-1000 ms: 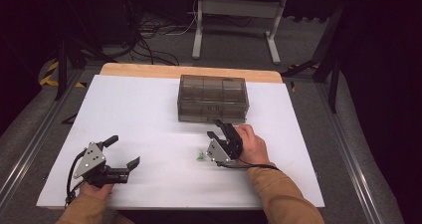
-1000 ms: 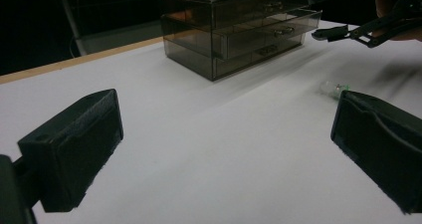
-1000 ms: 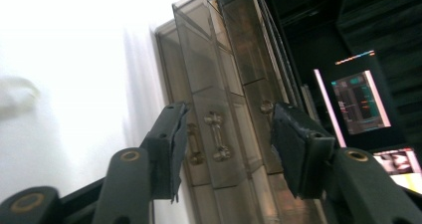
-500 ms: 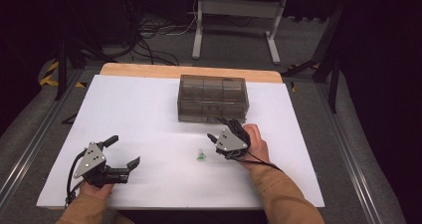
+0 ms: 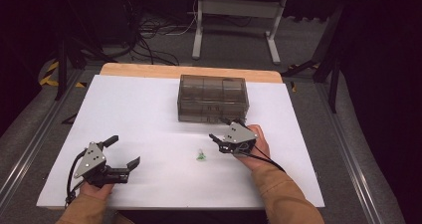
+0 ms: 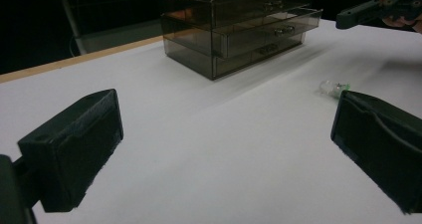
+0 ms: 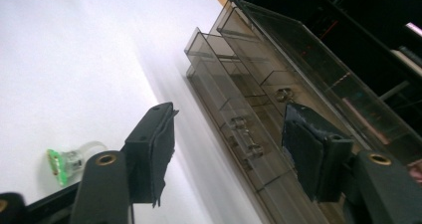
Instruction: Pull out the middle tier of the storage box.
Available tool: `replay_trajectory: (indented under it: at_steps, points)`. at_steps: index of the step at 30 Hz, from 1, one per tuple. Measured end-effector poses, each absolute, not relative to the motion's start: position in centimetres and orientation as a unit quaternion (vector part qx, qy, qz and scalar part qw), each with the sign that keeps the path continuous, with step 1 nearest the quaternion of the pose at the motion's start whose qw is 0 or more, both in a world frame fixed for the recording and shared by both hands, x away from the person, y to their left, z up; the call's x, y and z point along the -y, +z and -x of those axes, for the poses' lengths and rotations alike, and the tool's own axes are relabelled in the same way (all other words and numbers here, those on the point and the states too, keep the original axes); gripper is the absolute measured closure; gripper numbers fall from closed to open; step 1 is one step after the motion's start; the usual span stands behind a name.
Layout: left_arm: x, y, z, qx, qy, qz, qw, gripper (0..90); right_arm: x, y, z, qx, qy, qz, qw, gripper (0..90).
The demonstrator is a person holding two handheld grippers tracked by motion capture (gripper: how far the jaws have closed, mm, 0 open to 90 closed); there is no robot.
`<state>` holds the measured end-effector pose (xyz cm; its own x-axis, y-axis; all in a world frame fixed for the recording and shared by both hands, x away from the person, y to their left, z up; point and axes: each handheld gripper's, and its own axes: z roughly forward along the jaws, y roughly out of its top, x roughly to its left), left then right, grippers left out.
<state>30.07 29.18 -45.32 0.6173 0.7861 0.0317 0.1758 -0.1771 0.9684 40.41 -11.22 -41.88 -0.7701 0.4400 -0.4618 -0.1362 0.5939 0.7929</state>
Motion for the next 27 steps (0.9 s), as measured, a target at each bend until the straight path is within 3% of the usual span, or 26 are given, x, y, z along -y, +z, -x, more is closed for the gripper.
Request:
replay_trajectory:
  at_steps: [11, 20, 27]
  points:
    - [-29.2, -45.3, -30.1, -0.337, 0.278, -0.715, 0.546, 0.9, 12.0, -41.2, -41.0, -0.833, 0.467, -0.118, 0.273, 34.6]
    - [-29.2, -45.3, -30.1, -0.336, 0.278, -0.714, 0.548, 0.9, 13.0, -40.1, -41.4, -0.838, 0.469, -0.139, 0.242, 40.6]
    - [-29.2, -45.3, -30.1, -0.336, 0.277, -0.715, 0.547, 0.9, 13.2, -39.5, -42.1, -0.854, 0.461, -0.144, 0.191, 40.5]
